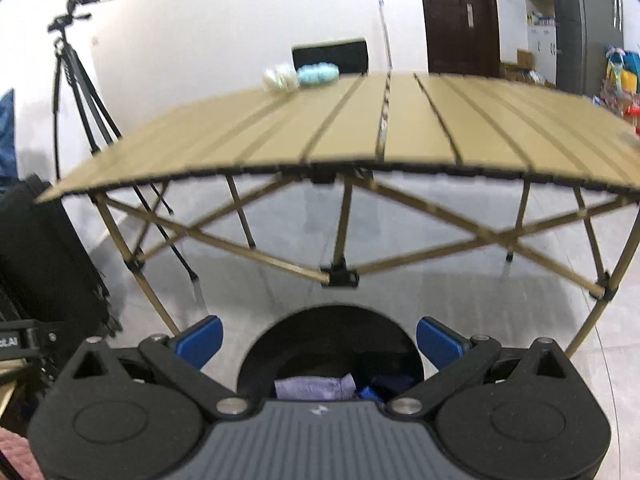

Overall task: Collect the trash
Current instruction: 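Raise both tools back up toward the table top, then move the left tool to the clear plastic bag and the right tool to the blue plush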

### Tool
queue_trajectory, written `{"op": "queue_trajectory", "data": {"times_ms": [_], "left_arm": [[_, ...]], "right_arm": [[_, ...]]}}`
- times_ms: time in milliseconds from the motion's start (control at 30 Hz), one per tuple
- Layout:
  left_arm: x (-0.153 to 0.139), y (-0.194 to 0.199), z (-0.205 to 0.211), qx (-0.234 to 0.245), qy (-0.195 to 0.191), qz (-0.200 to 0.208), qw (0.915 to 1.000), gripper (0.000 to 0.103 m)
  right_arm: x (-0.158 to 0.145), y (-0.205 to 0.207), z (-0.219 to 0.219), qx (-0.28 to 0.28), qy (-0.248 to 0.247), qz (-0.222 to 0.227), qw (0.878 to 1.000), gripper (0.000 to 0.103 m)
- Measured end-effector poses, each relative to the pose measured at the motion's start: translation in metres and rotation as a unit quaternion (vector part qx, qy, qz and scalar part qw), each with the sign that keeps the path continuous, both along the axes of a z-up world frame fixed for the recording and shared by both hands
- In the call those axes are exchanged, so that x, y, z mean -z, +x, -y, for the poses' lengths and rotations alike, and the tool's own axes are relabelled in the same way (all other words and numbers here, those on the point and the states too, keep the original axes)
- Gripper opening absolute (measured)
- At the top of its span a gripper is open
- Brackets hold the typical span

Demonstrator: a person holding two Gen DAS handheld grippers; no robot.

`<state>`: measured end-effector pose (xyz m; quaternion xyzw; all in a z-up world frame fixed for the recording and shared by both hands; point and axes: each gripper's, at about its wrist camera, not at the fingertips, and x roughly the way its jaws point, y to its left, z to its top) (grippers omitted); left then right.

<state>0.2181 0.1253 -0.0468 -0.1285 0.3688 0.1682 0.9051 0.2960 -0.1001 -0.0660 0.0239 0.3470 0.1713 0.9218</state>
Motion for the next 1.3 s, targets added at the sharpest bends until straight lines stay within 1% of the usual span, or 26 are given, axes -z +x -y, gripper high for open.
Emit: {"op": "queue_trajectory", "data": {"times_ms": [100, 267, 500, 600, 867, 1133, 1300], "left_arm": [[-0.017, -0.003, 0.003, 0.000, 0.004, 0.015, 0.9999, 0.103], [-0.045, 0.000, 0.010, 0.011, 0.010, 0.043, 0.9990, 0.103], [-0.078, 0.017, 0.022, 0.025, 0.025, 0.072, 0.9968, 0.103], [-0.088, 0.029, 0.025, 0.030, 0.030, 0.081, 0.9958, 0.103], [-0.110, 0.075, 0.032, 0.042, 0.045, 0.097, 0.9934, 0.103], [-0.128, 0.118, 0.036, 0.056, 0.052, 0.111, 0.9909, 0.103], [-0.138, 0.151, 0.036, 0.063, 0.056, 0.119, 0.9894, 0.103]], "right_arm": [[-0.019, -0.006, 0.004, -0.006, 0.000, 0.027, 1.000, 0.103], [-0.052, -0.008, 0.019, -0.002, 0.018, 0.065, 0.998, 0.103], [-0.093, 0.004, 0.043, 0.003, 0.056, 0.121, 0.991, 0.103], [-0.108, 0.018, 0.053, 0.007, 0.070, 0.137, 0.988, 0.103], [-0.135, 0.065, 0.068, 0.022, 0.074, 0.160, 0.984, 0.103], [-0.149, 0.113, 0.070, 0.028, 0.075, 0.171, 0.982, 0.103], [-0.155, 0.143, 0.071, 0.038, 0.078, 0.180, 0.980, 0.103]]}}
